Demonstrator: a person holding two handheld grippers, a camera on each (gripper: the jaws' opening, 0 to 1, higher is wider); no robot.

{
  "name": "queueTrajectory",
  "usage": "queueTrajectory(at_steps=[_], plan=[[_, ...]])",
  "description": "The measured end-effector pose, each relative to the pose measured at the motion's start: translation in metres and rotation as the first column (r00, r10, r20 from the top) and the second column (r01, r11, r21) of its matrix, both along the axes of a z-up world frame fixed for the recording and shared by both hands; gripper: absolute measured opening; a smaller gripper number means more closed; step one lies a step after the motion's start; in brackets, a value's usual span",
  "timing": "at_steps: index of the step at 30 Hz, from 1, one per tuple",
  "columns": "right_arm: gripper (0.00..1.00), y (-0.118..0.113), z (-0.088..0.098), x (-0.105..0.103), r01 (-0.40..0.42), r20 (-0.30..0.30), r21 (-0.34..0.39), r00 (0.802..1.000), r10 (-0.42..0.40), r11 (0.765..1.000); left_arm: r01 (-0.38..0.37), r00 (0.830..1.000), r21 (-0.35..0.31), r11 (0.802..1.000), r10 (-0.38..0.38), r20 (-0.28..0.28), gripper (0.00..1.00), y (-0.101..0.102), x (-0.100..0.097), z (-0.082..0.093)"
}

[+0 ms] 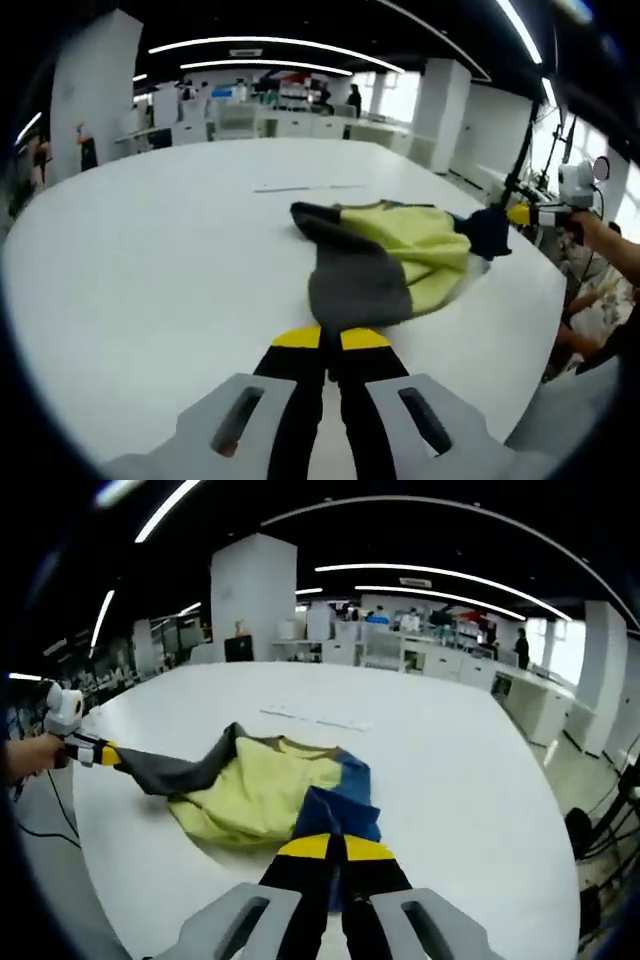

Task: Fold the garment on the visible template until the final outline fits inside the template.

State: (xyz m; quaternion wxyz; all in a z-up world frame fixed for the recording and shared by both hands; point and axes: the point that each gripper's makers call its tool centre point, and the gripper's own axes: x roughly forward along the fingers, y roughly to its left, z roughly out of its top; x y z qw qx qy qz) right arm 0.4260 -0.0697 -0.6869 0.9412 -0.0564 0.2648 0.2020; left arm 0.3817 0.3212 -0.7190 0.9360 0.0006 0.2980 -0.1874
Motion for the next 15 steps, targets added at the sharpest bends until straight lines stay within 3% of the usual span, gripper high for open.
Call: queueTrajectory(at_steps=[9, 12, 15], plan=[[0.00, -0.047, 0.006, 0.012, 0.085, -0.004, -0.021, 0.996, -0.085, 0.996, -0.093, 0.995, 0.077, 0.993, 0.095, -0.027, 0.00, 0.042, 0.003, -0.004], [0.00, -0.059, 0.005, 0.014, 0.094, -0.005, -0.064, 0.996, -0.094, 0.994, -0.134, 0.990, 0.119, 0.984, 0.138, -0.029, 0.00, 0.065, 0.007, -0.008], [0.00, -0.069, 0.005, 0.016, 0.113, -0.013, -0.062, 0.993, -0.114, 0.992, -0.161, 0.985, 0.136, 0.977, 0.168, -0.039, 0.00, 0.083, 0.011, -0.012]])
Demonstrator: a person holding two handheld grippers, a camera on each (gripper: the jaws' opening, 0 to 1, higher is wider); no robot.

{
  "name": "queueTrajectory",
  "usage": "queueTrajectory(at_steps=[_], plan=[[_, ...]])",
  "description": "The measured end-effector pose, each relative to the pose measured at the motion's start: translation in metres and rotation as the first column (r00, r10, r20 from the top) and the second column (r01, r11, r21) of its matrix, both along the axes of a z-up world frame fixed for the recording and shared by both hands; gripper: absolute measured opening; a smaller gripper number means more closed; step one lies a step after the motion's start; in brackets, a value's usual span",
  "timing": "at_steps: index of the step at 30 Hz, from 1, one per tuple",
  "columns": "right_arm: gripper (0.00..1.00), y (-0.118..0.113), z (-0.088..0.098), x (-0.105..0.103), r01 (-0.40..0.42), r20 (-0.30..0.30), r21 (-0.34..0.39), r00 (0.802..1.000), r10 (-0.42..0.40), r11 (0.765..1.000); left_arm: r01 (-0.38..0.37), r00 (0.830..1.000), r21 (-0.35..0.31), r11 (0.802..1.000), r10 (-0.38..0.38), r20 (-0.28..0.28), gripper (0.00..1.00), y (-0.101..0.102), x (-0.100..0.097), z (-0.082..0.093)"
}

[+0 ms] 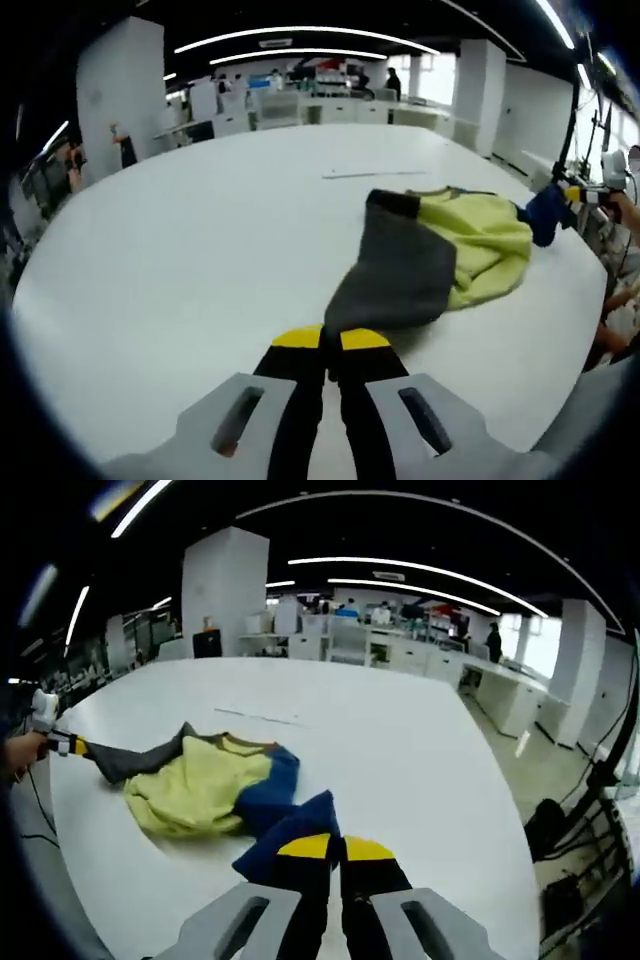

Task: Fold the garment on the visible template until the final outline fits inside the template.

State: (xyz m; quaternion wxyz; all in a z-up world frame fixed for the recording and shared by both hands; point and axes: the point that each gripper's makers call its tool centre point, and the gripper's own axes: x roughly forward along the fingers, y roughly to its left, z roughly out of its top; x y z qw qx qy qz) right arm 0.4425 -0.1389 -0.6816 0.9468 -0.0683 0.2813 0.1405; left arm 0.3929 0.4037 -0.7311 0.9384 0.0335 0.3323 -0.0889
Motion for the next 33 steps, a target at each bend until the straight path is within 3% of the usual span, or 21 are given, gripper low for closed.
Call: queueTrajectory(at_steps=[4, 8, 12, 23, 33], plan=[[0.00, -0.015, -0.002, 0.002, 0.029, -0.016, -0.012, 0.999, -0.030, 0.999, -0.031, 1.000, 0.029, 0.999, 0.031, 0.001, 0.00, 0.018, 0.005, -0.003], [0.00, -0.041, -0.013, 0.000, 0.061, -0.063, -0.079, 0.996, -0.066, 0.995, -0.055, 0.998, 0.088, 0.995, 0.057, -0.020, 0.00, 0.036, 0.006, -0.011], [0.00, -0.065, -0.025, -0.003, 0.109, -0.096, -0.091, 0.988, -0.118, 0.990, -0.077, 0.996, 0.125, 0.989, 0.082, -0.039, 0.00, 0.055, 0.009, -0.020], [0.00, -0.098, -0.046, -0.005, 0.196, -0.160, -0.080, 0.965, -0.206, 0.977, -0.073, 0.993, 0.199, 0.977, 0.089, -0.073, 0.00, 0.078, 0.017, -0.027], [0.00, -0.122, -0.054, 0.001, 0.225, -0.195, -0.109, 0.950, -0.242, 0.968, -0.056, 0.992, 0.240, 0.969, 0.082, -0.097, 0.00, 0.091, 0.020, -0.029]])
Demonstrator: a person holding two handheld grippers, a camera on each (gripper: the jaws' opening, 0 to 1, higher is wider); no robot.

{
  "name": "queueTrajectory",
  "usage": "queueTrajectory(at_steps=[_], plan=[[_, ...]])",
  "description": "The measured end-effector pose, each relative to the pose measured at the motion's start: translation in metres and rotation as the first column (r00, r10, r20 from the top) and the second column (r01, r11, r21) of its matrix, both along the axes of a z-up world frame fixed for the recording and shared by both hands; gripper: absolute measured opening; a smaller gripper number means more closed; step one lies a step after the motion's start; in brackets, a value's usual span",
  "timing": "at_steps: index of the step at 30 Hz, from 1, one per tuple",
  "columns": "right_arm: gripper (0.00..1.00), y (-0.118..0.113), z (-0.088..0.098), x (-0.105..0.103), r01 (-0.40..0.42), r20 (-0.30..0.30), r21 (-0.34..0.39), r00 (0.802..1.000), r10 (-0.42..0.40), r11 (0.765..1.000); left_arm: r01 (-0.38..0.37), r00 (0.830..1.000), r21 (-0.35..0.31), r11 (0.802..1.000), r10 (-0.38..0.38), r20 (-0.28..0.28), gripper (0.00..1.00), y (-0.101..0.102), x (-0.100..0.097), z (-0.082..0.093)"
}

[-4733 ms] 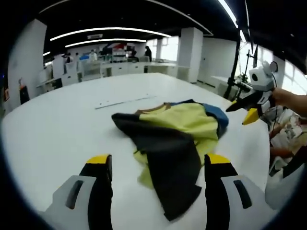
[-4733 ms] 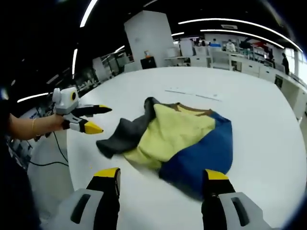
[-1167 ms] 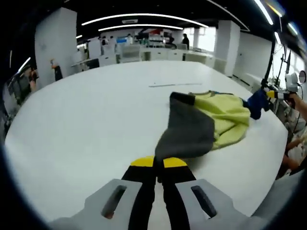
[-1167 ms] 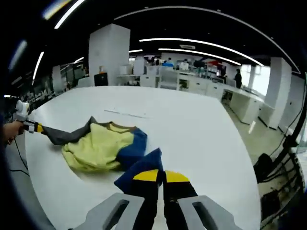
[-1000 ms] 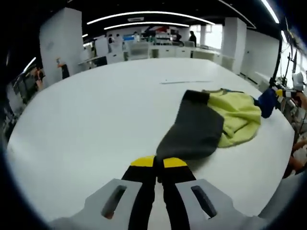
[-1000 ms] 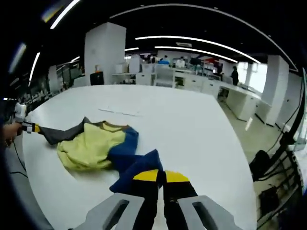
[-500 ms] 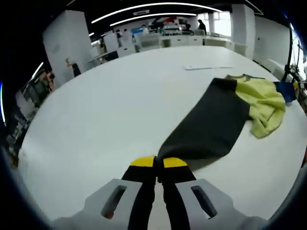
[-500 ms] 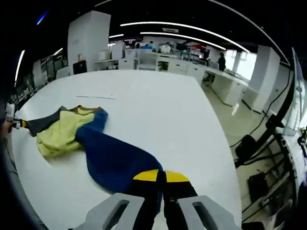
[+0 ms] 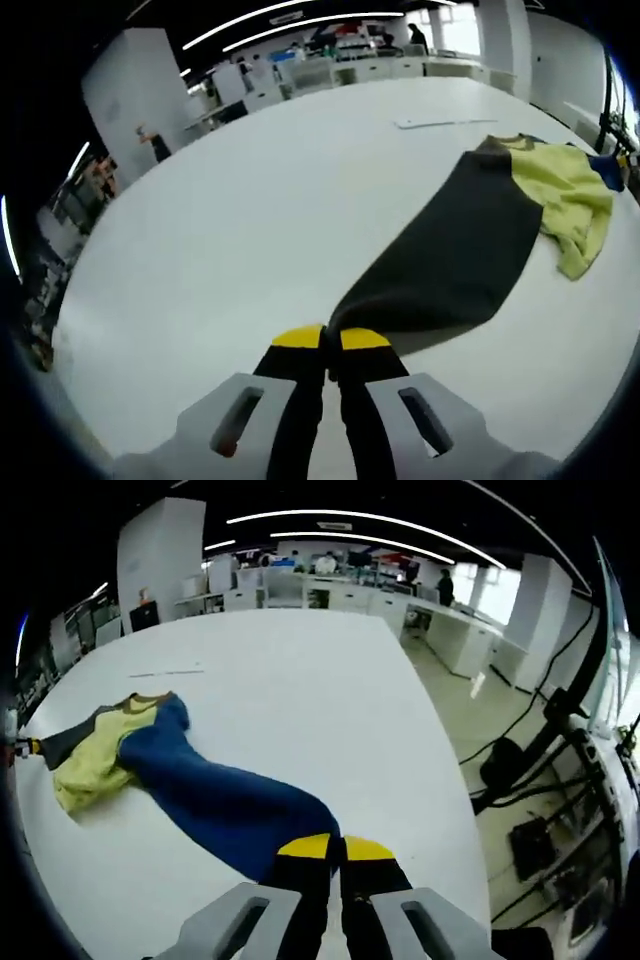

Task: Fold the garment on the visible template until the final outline fits inside the template.

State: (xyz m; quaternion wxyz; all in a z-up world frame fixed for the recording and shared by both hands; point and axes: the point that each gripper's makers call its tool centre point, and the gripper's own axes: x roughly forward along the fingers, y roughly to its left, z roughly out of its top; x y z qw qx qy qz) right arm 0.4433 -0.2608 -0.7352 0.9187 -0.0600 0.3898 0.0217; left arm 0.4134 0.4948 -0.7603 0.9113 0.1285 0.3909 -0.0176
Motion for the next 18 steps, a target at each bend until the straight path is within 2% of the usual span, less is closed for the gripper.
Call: queueTrajectory(at_steps=[11, 18], plan=[[0.00, -0.035, -0.018, -0.003, 0.061, -0.080, -0.035, 0.995, -0.064, 0.998, -0.010, 0.999, 0.029, 1.000, 0.011, -0.039, 0.00, 0.013, 0.001, -0.005], [0.00, -0.048, -0.022, -0.003, 0.077, -0.097, -0.047, 0.992, -0.081, 0.996, -0.007, 0.998, 0.049, 0.999, 0.009, -0.058, 0.00, 0.017, 0.003, -0.007]])
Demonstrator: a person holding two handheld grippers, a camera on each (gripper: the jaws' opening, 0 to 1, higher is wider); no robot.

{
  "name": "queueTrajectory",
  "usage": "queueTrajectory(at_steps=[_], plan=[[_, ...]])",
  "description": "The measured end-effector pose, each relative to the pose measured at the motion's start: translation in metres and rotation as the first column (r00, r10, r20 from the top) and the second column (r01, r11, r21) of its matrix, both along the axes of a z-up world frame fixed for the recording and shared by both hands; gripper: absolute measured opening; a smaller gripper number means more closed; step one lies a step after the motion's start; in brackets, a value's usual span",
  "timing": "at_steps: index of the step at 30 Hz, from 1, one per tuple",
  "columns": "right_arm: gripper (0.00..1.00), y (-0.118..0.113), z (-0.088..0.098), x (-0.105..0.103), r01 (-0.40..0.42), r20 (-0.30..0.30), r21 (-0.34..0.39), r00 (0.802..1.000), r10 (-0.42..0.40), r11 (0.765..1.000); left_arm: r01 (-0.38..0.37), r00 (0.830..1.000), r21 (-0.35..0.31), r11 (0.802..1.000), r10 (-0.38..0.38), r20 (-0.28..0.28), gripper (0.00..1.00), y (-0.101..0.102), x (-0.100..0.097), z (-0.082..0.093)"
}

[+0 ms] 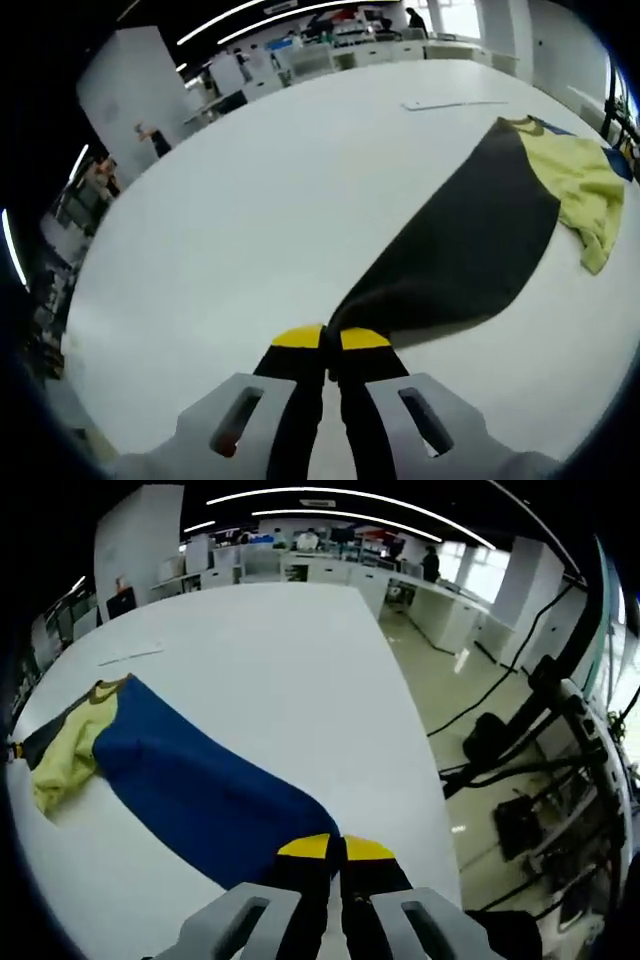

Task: Fold the garment on the visible template until the final outline fits inside the template.

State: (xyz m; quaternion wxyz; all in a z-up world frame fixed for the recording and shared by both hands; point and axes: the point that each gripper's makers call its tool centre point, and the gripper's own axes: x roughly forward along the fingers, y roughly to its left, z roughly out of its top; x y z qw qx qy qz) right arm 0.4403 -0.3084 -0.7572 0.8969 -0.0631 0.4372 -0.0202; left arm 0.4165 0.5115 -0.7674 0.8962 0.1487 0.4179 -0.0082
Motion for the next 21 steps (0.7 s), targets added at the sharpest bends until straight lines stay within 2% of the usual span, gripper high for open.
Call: queueTrajectory(at_steps=[5, 9, 11, 12, 14, 17, 18, 21], plan=[[0.00, -0.002, -0.006, 0.002, 0.010, -0.010, 0.009, 1.000, -0.010, 1.000, 0.011, 1.000, 0.024, 1.000, -0.011, -0.010, 0.00, 0.001, 0.002, -0.001], [0.00, -0.005, -0.010, 0.004, 0.019, -0.014, 0.028, 1.000, -0.018, 0.999, 0.000, 1.000, 0.019, 1.000, 0.000, -0.006, 0.01, 0.001, 0.001, -0.001], [0.00, -0.007, -0.012, 0.004, 0.019, -0.019, 0.029, 1.000, -0.019, 0.999, -0.009, 1.000, 0.008, 1.000, 0.009, -0.005, 0.02, 0.001, -0.002, -0.002], [0.00, -0.008, -0.013, 0.002, 0.019, -0.029, 0.027, 0.999, -0.019, 0.999, -0.016, 1.000, -0.019, 1.000, 0.016, 0.000, 0.02, -0.001, -0.004, -0.003], [0.00, -0.015, -0.019, -0.004, 0.034, -0.061, 0.008, 0.998, -0.034, 0.999, -0.048, 0.999, -0.042, 0.998, 0.047, -0.015, 0.04, 0.000, -0.009, -0.008], [0.12, -0.020, -0.020, -0.007, 0.073, -0.058, 0.021, 0.996, -0.072, 0.997, -0.072, 0.997, -0.040, 0.997, 0.072, 0.005, 0.10, 0.003, -0.013, -0.005], [0.16, -0.019, -0.018, -0.007, 0.086, -0.039, 0.043, 0.996, -0.084, 0.995, -0.077, 0.997, -0.042, 0.996, 0.077, 0.014, 0.12, 0.004, -0.013, -0.003], [0.23, -0.002, -0.010, -0.006, 0.050, 0.003, 0.111, 0.999, -0.050, 0.993, -0.085, 0.995, -0.058, 0.995, 0.087, 0.039, 0.23, 0.003, -0.014, 0.003]])
